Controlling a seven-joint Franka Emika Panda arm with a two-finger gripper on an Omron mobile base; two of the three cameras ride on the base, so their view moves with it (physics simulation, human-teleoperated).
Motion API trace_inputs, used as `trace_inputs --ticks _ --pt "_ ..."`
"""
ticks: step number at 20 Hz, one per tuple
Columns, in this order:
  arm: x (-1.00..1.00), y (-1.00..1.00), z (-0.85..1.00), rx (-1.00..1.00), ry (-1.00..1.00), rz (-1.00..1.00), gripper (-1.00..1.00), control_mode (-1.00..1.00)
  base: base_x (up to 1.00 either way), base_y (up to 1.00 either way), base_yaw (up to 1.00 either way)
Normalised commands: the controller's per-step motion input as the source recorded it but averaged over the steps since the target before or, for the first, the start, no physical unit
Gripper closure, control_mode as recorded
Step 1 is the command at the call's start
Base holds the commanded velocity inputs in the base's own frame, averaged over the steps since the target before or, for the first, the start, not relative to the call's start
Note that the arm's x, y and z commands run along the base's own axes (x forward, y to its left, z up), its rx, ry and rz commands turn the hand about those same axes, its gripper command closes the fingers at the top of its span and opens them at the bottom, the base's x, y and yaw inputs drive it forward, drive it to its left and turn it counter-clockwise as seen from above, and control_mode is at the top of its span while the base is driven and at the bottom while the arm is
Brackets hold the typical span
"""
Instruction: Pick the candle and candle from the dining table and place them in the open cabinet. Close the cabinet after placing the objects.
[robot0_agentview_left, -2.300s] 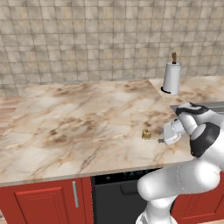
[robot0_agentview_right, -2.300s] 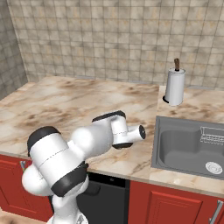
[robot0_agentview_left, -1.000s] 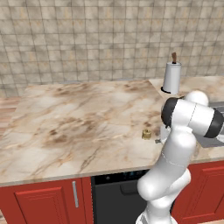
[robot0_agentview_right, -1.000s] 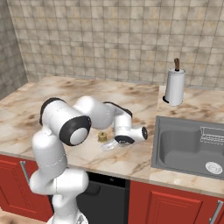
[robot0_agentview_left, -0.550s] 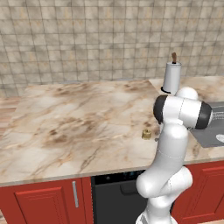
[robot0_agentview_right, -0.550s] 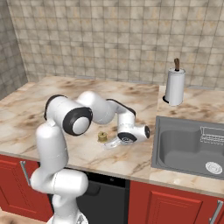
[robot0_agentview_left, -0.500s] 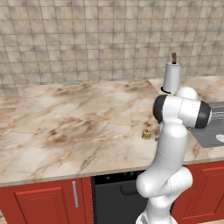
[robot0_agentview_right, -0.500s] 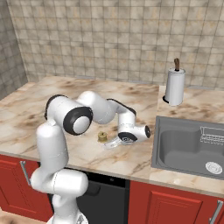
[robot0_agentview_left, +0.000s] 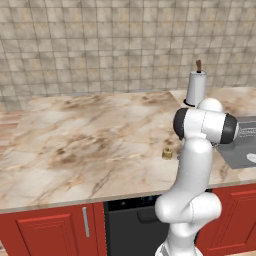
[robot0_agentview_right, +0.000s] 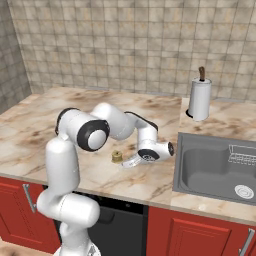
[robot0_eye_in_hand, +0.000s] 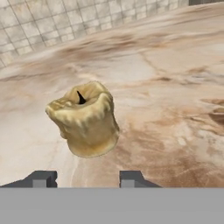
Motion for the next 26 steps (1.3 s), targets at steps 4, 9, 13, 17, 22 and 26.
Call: trace_inputs --ticks 4,9,13,17,22,26 --pt "0.03 0.18 -0.15 0.00 0.00 0.00 -1.00 -1.00 0.00 0.00 0.00" --pt "0.04 0.24 -0.10 0.00 0.00 0.00 -1.00 -1.00 0.00 0.00 0.00" --pt "0.05 0.27 -0.03 0.00 0.00 0.00 -1.00 -1.00 0.00 0.00 0.00" --pt "0.07 0.24 -0.01 0.00 0.00 0.00 -1.00 -1.00 0.00 0.00 0.00" --pt "0.03 0.22 -0.01 0.00 0.00 0.00 -1.00 -1.00 0.00 0.00 0.00" --pt "0.00 0.22 -0.03 0.00 0.03 0.00 -1.00 -1.00 0.00 0.00 0.00"
